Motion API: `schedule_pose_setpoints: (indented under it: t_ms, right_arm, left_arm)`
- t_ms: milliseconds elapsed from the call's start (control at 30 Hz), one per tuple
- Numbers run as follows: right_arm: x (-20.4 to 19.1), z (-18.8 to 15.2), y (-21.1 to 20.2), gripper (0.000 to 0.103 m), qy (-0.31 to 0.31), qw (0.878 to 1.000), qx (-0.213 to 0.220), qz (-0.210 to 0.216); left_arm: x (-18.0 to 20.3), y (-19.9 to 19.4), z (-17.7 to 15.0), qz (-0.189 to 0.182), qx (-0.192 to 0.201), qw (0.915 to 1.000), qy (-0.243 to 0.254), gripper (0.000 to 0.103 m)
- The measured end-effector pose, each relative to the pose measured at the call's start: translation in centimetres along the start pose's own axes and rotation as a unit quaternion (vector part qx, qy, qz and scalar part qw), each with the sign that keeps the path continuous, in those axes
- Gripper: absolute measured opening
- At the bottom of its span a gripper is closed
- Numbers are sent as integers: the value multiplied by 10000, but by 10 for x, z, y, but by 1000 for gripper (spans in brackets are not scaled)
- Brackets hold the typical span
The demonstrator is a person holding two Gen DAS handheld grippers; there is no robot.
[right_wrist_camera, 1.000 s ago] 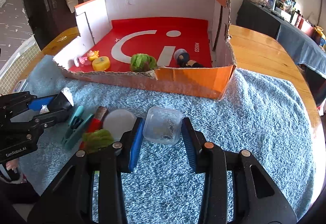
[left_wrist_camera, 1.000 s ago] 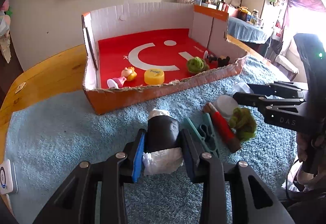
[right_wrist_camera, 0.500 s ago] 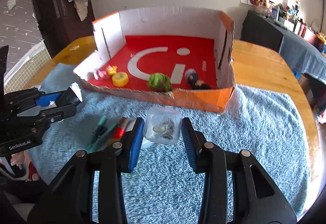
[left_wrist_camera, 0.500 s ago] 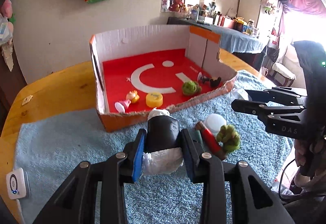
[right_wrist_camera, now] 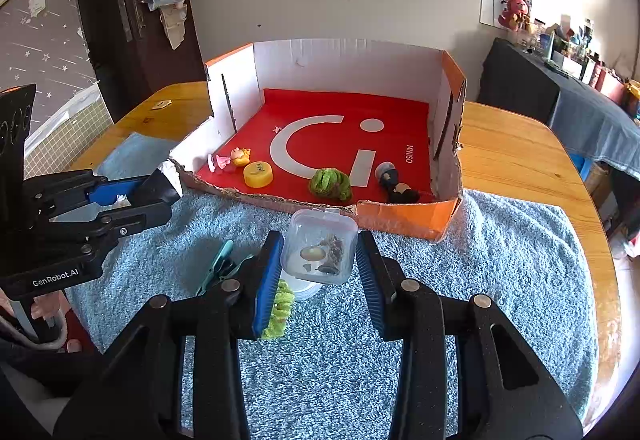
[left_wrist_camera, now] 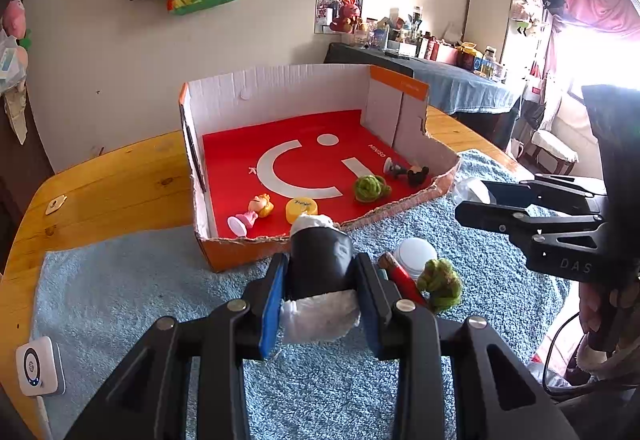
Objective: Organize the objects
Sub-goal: 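Carry the roll and clear container over the box and lower them inside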
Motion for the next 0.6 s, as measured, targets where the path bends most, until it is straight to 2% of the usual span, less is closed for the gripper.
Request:
schedule_pose_setpoints:
  t_ms: [300, 600]
  right_arm:
    - [1, 6, -5, 36, -1, 10000, 77, -6]
    - [1, 35, -11, 36, -190, 9996, 207, -46]
  left_arm:
    - [-1, -10, 13, -36, 131, 9999, 9, 36]
    - [-1, -2, 51, -296, 111, 9994, 160, 36]
Point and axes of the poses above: each gripper's, at about its wrist camera, not at the fingertips, and y roughly the way its jaws point, x to its right, z to its top, the point moved 5 cm from there along y, roughly the way its jaws point, and after that the axes turned 14 degrees about -x, right-handed, at the moved point
